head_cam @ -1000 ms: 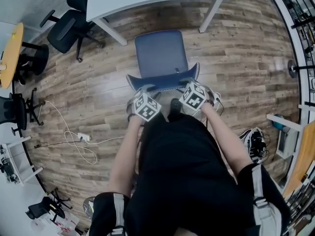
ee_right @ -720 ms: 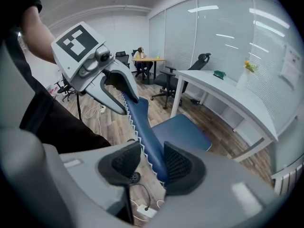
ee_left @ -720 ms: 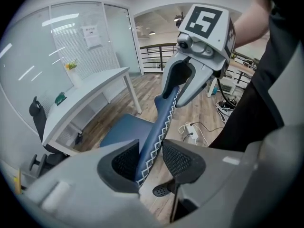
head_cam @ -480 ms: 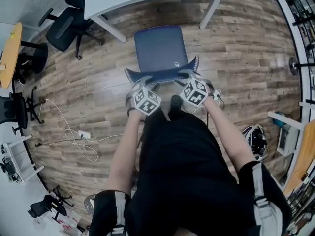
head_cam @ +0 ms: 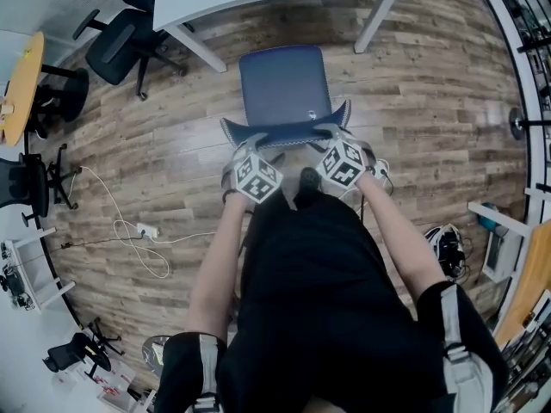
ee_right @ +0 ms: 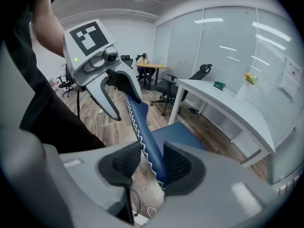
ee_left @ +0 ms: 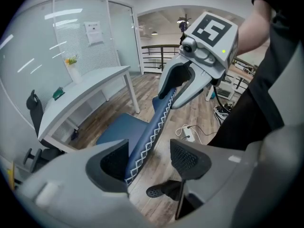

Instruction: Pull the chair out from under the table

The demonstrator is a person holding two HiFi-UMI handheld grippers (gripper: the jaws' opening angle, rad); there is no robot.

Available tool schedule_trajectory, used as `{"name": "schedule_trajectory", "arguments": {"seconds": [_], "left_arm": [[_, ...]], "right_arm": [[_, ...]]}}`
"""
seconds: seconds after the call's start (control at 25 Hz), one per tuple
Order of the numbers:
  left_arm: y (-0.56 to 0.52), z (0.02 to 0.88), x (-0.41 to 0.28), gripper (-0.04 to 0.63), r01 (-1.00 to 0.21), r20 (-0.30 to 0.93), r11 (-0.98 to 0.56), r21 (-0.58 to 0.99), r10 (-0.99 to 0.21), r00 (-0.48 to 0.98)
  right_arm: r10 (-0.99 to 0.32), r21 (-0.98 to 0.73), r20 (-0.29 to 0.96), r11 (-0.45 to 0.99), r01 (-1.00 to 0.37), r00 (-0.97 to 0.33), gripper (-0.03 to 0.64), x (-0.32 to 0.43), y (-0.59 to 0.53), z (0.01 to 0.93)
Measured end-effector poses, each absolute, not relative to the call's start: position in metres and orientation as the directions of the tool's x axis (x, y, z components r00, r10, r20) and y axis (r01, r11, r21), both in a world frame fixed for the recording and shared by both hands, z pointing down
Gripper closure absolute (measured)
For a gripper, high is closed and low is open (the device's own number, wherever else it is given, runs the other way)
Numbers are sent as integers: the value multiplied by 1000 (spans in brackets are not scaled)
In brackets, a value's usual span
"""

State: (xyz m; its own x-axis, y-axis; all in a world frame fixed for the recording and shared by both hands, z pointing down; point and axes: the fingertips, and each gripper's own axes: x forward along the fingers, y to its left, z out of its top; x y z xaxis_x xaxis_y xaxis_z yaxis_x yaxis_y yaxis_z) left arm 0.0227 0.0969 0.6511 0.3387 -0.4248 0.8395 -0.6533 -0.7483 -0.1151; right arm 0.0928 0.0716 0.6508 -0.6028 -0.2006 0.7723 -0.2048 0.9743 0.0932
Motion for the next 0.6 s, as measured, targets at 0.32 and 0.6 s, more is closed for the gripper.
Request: {"name": "schedule_trajectory", "arguments": {"seconds": [0.32, 0.6], "left_arm": [[113, 613, 2, 327, -766, 775, -627, -143, -552, 307], [130, 598, -23, 327, -843, 749, -534, -70, -586, 309]], "right_arm": [[-181, 71, 788, 976, -206, -588, 466, 90, 69, 648], [-227, 109, 772, 967, -229, -594, 462, 89, 68, 648]]}}
